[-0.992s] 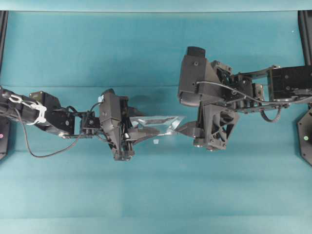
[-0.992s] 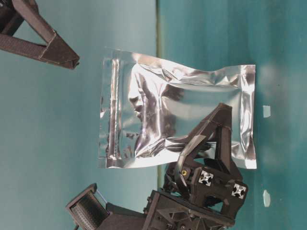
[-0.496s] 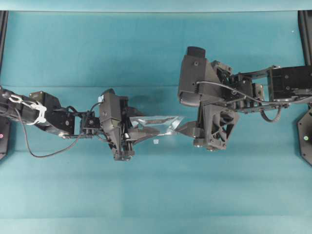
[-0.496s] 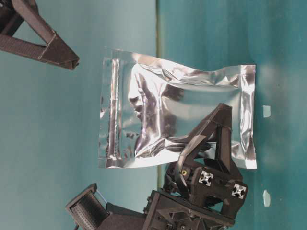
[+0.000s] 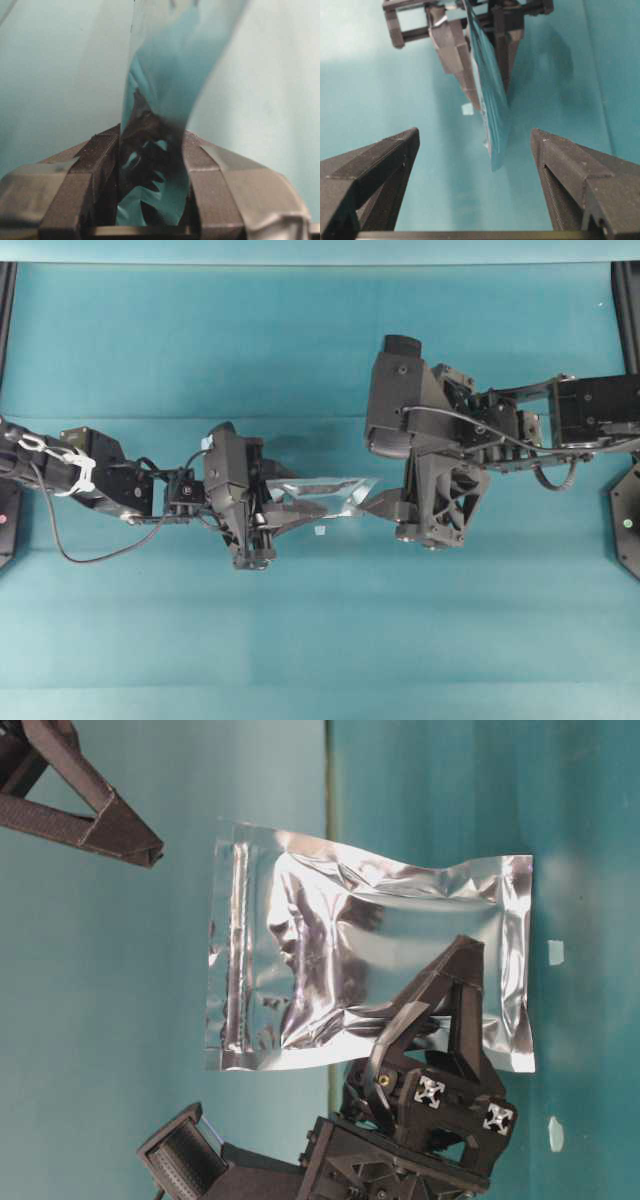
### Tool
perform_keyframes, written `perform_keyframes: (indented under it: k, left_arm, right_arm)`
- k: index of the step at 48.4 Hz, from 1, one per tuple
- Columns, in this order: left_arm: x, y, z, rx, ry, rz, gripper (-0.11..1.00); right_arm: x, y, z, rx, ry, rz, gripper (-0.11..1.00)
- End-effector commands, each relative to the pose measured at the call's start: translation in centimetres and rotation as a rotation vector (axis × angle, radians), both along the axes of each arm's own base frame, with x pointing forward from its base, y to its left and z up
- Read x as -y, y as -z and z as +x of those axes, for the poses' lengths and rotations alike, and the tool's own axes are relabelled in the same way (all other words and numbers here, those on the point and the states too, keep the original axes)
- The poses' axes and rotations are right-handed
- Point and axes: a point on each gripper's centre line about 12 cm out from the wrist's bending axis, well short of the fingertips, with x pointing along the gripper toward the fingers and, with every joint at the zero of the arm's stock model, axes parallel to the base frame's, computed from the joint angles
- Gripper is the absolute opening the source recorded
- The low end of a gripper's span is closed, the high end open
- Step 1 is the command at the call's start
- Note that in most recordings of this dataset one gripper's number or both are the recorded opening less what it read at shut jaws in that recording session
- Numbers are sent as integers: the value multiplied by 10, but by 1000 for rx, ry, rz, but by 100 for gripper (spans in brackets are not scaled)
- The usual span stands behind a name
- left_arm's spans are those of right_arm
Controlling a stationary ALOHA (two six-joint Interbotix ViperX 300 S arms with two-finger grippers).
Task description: Hand over the silver zip bag and make it stand upright.
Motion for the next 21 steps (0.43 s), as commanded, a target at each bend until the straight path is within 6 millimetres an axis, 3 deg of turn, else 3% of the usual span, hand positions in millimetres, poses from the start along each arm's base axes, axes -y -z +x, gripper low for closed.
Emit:
perform_keyframes:
  k: [1, 21]
  left_arm:
    - [4, -3, 2, 8, 11, 0, 30]
    - [4, -3, 1, 8, 11, 0, 30]
  right_arm:
    - [-1, -10, -1, 34, 6, 7, 90]
    - [-1, -8, -2, 28, 6, 7, 90]
